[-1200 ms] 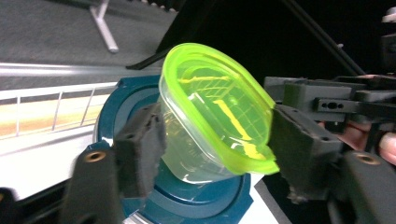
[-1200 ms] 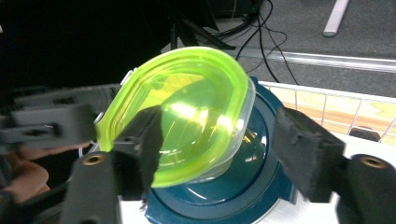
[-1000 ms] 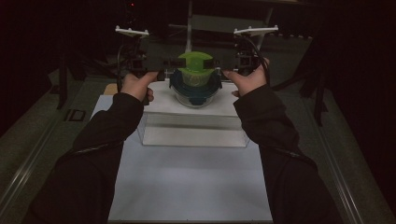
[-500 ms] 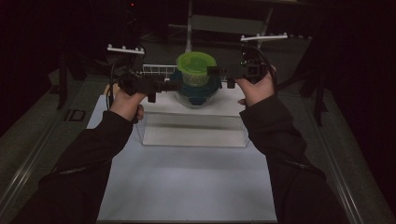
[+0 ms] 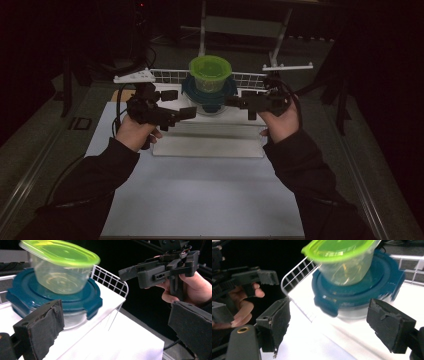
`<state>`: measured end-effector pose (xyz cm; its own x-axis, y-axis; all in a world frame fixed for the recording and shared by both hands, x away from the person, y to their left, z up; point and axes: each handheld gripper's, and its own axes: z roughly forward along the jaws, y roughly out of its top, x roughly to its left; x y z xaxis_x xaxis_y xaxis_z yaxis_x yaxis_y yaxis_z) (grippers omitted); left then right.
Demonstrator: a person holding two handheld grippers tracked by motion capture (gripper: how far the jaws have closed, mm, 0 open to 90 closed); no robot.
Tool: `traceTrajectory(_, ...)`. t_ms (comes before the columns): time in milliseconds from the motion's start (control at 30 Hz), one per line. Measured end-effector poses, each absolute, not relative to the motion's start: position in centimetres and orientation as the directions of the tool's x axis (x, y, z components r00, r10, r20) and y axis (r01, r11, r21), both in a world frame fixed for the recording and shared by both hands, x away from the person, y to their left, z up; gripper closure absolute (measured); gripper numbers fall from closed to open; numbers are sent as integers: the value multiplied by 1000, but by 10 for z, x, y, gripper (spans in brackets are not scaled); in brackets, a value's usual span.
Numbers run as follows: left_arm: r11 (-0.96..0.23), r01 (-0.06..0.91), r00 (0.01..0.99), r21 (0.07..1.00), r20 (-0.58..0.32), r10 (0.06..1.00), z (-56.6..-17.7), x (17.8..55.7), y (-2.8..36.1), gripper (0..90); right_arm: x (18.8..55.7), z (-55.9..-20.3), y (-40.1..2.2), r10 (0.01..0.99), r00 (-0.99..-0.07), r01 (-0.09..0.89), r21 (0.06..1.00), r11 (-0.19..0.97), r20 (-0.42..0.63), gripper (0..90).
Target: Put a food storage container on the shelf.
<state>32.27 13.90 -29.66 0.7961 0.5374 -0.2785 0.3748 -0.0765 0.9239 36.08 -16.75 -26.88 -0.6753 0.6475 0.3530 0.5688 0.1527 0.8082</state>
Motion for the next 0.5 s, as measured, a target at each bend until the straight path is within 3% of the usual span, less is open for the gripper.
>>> traceTrajectory(500, -131, 370, 834, 920, -267, 484, -346, 290, 123, 0, 330, -333, -188, 614, -712, 532, 833, 154, 341, 142)
